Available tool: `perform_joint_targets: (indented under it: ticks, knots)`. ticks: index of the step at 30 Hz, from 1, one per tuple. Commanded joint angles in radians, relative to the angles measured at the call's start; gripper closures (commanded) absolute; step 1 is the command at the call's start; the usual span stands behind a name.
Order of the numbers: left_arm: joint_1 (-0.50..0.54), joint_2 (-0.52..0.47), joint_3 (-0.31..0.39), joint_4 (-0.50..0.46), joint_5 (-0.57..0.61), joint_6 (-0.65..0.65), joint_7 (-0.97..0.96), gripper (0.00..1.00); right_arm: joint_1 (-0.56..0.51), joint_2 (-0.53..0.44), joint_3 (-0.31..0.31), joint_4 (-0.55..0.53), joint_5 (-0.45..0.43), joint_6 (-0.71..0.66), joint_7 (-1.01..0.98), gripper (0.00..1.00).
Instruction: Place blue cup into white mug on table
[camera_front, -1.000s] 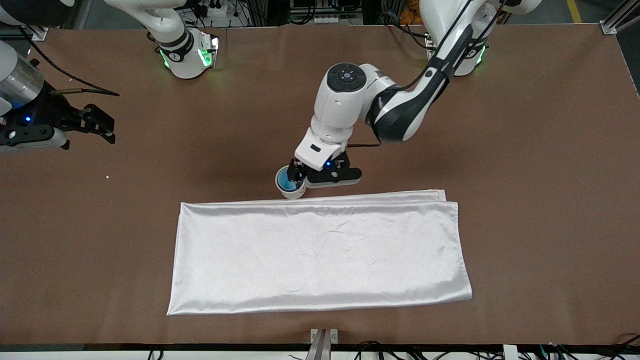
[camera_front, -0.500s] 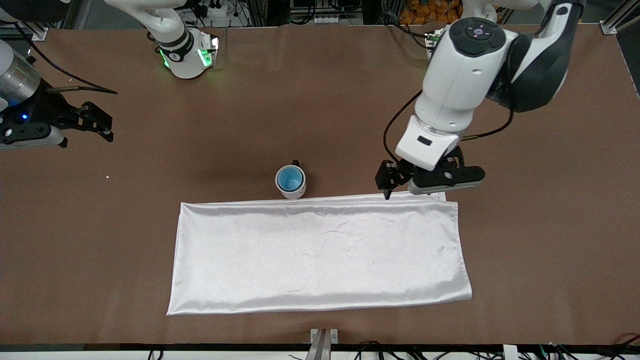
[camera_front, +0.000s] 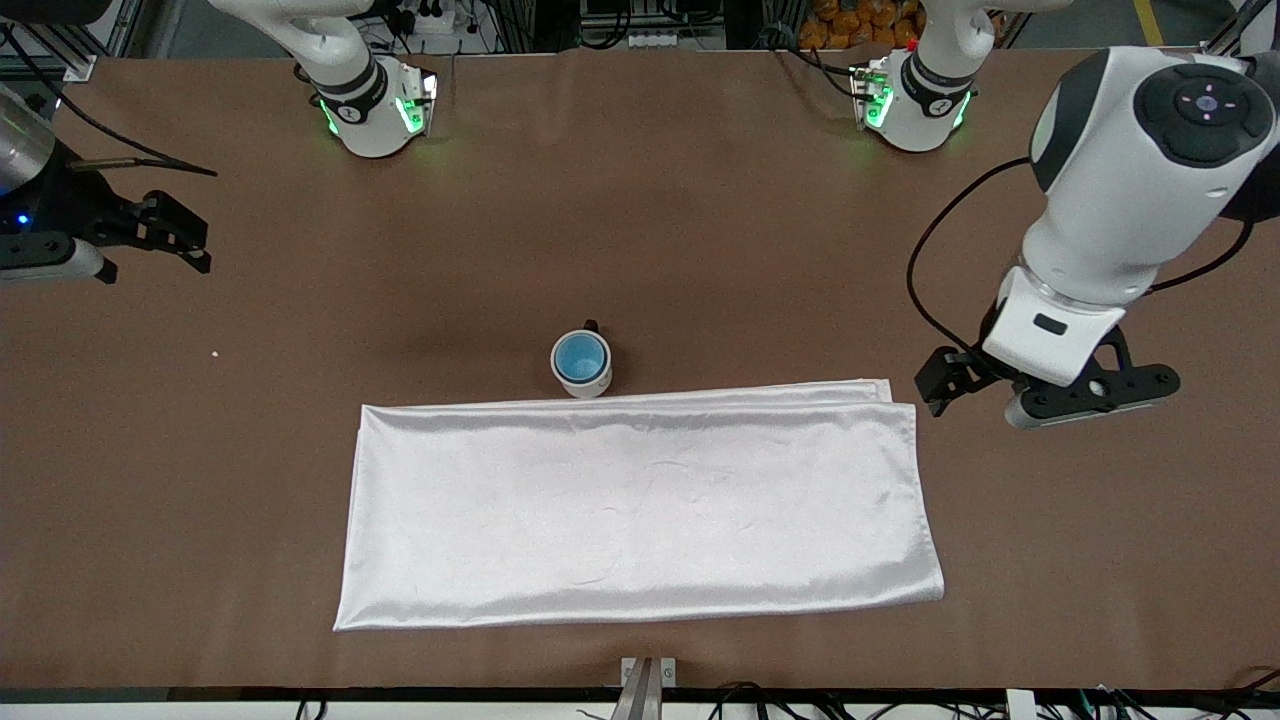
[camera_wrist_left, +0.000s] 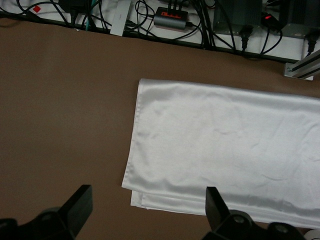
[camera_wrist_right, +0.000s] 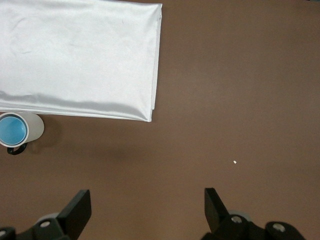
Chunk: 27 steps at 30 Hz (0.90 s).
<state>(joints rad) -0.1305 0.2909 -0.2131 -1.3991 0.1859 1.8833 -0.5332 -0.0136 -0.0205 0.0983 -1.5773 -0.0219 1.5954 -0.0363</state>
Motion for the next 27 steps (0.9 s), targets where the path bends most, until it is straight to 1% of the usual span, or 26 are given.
perform_joint_targets:
  ticks: [1, 5, 10, 14, 17, 21, 27]
  knots:
    - [0.049, -0.042, -0.006, -0.031, 0.000, -0.039, 0.062, 0.00, -0.016, -0.009, 0.001, 0.006, 0.020, -0.022, -0.019, 0.00]
    - [0.066, -0.047, -0.003, -0.031, 0.000, -0.073, 0.168, 0.00, -0.014, -0.009, -0.006, 0.008, 0.020, -0.026, -0.030, 0.00]
    - [0.097, -0.067, -0.005, -0.034, -0.002, -0.098, 0.202, 0.00, -0.014, -0.009, -0.009, 0.006, 0.020, -0.028, -0.040, 0.00]
    - [0.112, -0.110, -0.006, -0.055, -0.006, -0.138, 0.278, 0.00, -0.014, -0.009, -0.009, 0.006, 0.020, -0.029, -0.040, 0.00]
    - [0.137, -0.142, -0.005, -0.081, -0.040, -0.141, 0.329, 0.00, -0.014, -0.009, -0.009, 0.006, 0.020, -0.031, -0.040, 0.00]
    - [0.176, -0.171, -0.003, -0.115, -0.114, -0.142, 0.401, 0.00, -0.014, -0.009, -0.009, 0.006, 0.020, -0.031, -0.040, 0.00]
    - [0.186, -0.188, -0.002, -0.133, -0.118, -0.142, 0.409, 0.00, -0.012, -0.007, -0.009, 0.006, 0.020, -0.029, -0.039, 0.00]
